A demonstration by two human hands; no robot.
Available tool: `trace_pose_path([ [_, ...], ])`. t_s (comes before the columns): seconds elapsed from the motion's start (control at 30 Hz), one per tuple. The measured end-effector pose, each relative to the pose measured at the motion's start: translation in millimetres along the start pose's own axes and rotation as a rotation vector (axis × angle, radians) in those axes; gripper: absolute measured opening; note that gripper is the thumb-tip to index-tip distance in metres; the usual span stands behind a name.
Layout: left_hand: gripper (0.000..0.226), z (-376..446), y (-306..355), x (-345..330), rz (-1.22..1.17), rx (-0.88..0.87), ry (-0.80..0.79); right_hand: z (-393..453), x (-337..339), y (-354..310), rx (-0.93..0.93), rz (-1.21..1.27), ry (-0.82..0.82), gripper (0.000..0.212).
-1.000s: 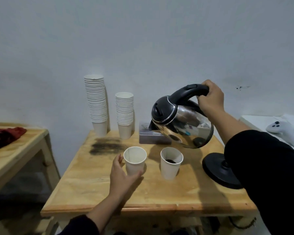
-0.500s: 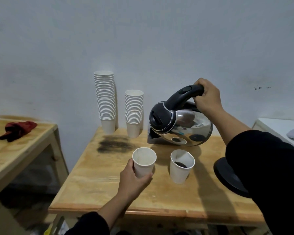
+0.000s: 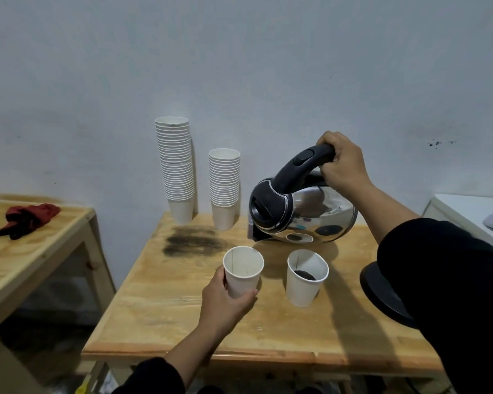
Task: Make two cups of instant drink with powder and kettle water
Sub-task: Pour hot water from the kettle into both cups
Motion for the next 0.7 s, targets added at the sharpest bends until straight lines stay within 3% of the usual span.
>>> trace_pose_path([
  [0.7,0.072,-1,1,0,-0.022,-0.020,-0.014,2,-10,-11,0.084,-0.020,-0.039,0.033],
])
Point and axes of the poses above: each hand's wrist, its own z-axis towards the middle knuckle, its own x-axis out of the back of the hand, y = z × x, the point moved 6 cm from there along z, towards the middle knuckle, and after that the axes turned 9 degrees about x, right-handed, at the moved point
